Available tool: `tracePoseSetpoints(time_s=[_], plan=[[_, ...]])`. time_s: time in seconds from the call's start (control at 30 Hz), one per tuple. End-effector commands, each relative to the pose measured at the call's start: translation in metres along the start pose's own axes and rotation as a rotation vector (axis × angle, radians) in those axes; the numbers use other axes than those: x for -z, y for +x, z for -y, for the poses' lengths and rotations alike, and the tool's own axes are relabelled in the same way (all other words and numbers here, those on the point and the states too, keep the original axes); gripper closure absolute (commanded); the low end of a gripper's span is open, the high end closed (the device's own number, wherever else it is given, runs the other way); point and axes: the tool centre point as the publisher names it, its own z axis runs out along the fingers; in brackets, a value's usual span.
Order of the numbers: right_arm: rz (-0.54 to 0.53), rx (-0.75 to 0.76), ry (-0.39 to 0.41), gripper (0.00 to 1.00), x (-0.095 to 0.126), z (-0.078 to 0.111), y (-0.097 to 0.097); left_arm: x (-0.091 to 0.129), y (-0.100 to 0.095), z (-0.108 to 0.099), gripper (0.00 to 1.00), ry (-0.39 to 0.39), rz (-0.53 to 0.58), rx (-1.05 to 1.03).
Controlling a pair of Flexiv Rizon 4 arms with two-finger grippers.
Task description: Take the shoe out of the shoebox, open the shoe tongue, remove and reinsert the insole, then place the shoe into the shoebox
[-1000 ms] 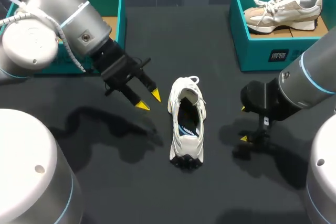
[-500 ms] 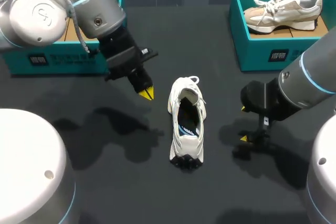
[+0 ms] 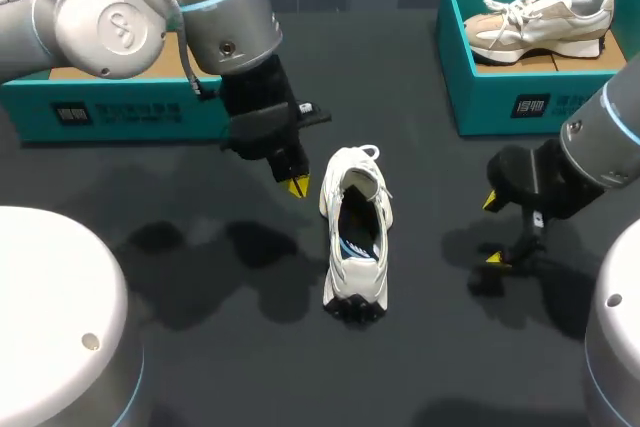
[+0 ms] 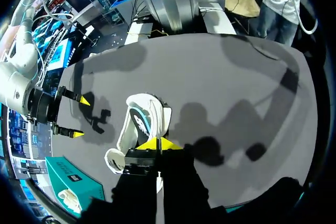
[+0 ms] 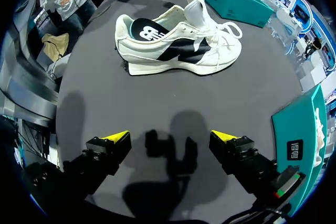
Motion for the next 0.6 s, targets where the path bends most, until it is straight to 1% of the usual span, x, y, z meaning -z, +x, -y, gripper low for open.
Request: tracePoseSetpoints(time_s=[0.03,0.1,0.27,0.43,0.53,0.6], plan=[[-0.002,0.002,-0.007,0.0,0.016,0.012,0.004,-0.003,-0.014,0.0,1.0,-0.006,-0.103,-0.028],[-0.001,0.004,-0.009,0.0,0.019,0.016,0.004,-0.005,-0.018,0.001,1.0,-0.008,-0.117,-0.056],[0.006,-0.021,-0.012,0.0,0.025,0.028,0.003,-0.013,-0.035,0.0,1.0,-0.016,-0.158,-0.11],[0.006,-0.021,-0.012,0.0,0.025,0.028,0.003,-0.022,-0.048,-0.004,1.0,-0.023,-0.216,-0.16],[0.006,-0.021,-0.012,0.0,0.025,0.028,0.003,-0.03,-0.053,-0.005,1.0,-0.039,-0.259,-0.191],[0.006,-0.021,-0.012,0.0,0.025,0.028,0.003,-0.035,-0.055,-0.006,1.0,-0.036,-0.278,-0.212]])
